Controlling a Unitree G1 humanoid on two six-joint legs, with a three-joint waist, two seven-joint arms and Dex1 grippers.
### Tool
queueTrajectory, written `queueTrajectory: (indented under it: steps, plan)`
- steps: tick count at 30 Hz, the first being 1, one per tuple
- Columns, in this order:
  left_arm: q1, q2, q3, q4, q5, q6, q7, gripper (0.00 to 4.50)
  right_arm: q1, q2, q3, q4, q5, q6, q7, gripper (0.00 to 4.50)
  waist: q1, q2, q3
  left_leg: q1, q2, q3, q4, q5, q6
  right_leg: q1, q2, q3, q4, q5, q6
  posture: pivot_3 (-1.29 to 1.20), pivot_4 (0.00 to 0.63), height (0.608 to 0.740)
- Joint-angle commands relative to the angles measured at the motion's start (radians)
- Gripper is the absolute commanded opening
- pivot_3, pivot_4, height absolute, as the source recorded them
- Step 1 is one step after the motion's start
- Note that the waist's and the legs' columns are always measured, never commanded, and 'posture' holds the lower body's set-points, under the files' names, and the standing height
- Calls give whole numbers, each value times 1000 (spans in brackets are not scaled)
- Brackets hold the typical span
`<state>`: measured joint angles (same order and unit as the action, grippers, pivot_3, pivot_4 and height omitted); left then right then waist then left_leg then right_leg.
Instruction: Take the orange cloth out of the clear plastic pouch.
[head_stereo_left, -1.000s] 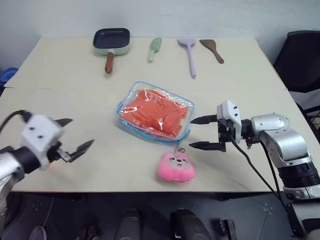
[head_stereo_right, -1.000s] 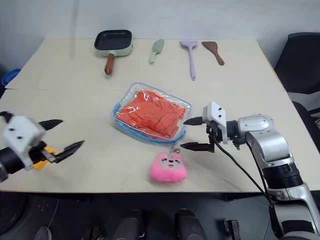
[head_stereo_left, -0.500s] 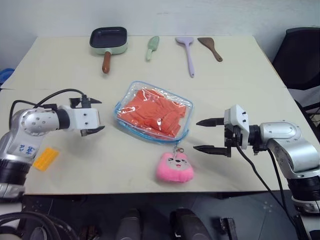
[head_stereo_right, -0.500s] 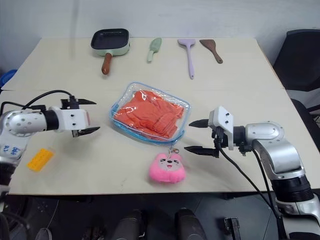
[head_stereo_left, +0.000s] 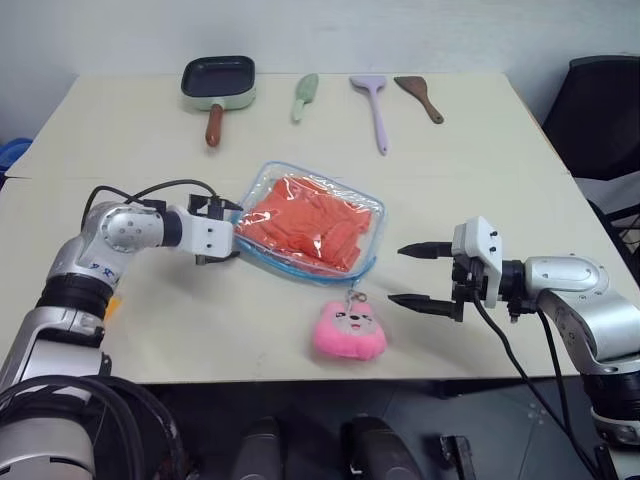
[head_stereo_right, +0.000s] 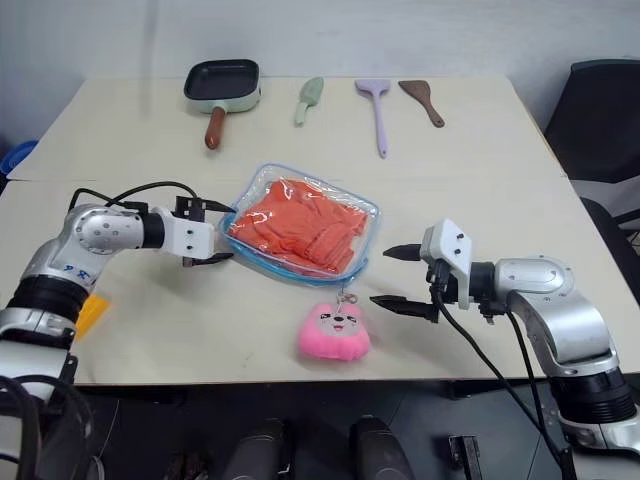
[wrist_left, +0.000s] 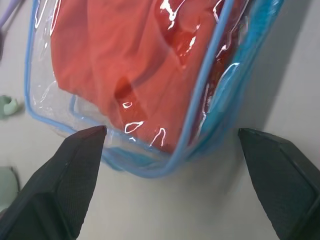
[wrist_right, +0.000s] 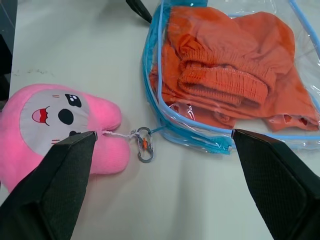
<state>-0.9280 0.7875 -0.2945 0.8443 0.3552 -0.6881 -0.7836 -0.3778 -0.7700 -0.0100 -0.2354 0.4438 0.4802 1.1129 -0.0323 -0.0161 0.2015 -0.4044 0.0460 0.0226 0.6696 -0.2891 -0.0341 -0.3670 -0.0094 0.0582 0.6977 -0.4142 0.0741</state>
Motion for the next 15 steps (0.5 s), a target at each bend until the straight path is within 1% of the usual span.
queueTrajectory:
  steps: [1,2,3,6,10,12,15]
  plan:
    - [-42,-4,-8,64,28,-46,34,3625,0,-13,-34,-45,28,2,-7,4500,-1,0,0,0,0,0,0,1,-1,0,0,1,0,0,0,0,150,740]
    - [-46,-5,-9,74,29,-54,31,3206,0,-15,-35,-46,29,3,-8,4500,-1,0,0,0,0,1,0,1,-2,0,0,1,0,0,0,0,150,740]
    - [-48,-6,-11,81,29,-62,29,3001,2,-17,-36,-47,30,3,-8,4500,0,0,0,0,0,1,0,1,-2,-1,0,1,0,0,0,0,150,740]
    - [-43,-9,-8,90,12,-76,13,2163,5,-21,-37,-50,33,5,-9,4500,2,0,0,0,0,1,0,2,-2,-1,0,1,0,0,0,0,150,740]
    - [7,-15,11,23,-56,-23,-58,1000,2,-24,-35,-49,33,6,-9,4500,1,0,0,0,0,1,0,2,-3,-1,-1,1,0,0,0,0,150,740]
    - [76,-13,30,-111,-96,92,-101,431,0,-23,-32,-49,33,7,-9,4500,-1,0,0,0,0,1,0,2,-3,-1,-1,1,1,0,0,0,150,740]
    - [226,-7,80,-456,-158,384,-152,431,1,-18,-24,-52,33,8,-9,4500,-3,0,0,0,1,1,-1,2,-3,-1,-1,1,1,0,0,0,150,740]
